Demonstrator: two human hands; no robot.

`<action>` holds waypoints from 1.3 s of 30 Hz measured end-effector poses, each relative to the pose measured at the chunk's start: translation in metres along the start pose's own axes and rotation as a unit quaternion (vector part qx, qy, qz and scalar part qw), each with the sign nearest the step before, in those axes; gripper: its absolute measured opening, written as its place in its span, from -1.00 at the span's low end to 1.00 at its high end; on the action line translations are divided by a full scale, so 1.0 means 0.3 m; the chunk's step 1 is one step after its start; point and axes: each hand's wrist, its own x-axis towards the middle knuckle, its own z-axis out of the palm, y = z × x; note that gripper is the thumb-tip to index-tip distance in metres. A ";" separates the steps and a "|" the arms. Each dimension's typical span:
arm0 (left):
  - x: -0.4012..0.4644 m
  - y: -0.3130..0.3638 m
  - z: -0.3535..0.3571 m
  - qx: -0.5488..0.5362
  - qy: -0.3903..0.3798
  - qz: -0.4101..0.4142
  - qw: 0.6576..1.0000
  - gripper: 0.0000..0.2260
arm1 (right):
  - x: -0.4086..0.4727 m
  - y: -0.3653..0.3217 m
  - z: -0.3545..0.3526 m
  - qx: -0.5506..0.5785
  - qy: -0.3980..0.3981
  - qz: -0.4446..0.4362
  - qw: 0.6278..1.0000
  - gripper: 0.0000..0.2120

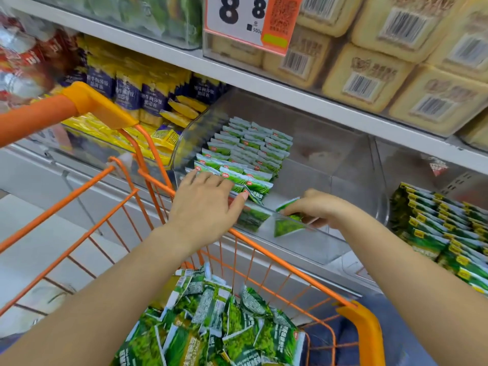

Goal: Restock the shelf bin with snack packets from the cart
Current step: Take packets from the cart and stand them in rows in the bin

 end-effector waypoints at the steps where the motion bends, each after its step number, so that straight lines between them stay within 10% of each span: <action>1: 0.000 -0.001 0.002 0.000 0.001 -0.001 1.000 -0.25 | -0.004 -0.002 0.009 0.020 -0.026 0.005 0.999 -0.74; 9: -0.001 -0.002 0.000 0.002 -0.001 -0.003 1.000 -0.35 | 0.018 -0.074 0.067 0.311 -0.091 0.035 0.945 -0.71; 15: 0.000 -0.002 -0.007 -0.017 -0.020 0.005 1.000 -0.40 | 0.033 -0.036 0.024 0.092 0.020 0.007 0.996 -0.66; 22: -0.001 -0.004 0.003 -0.013 0.010 0.013 1.000 -0.31 | 0.186 -0.053 -0.070 0.238 0.150 0.002 0.960 -0.45; 39: 0.003 -0.008 0.025 -0.005 0.026 0.003 1.000 -0.51 | 0.483 0.011 -0.116 0.014 0.369 -0.049 0.928 -0.63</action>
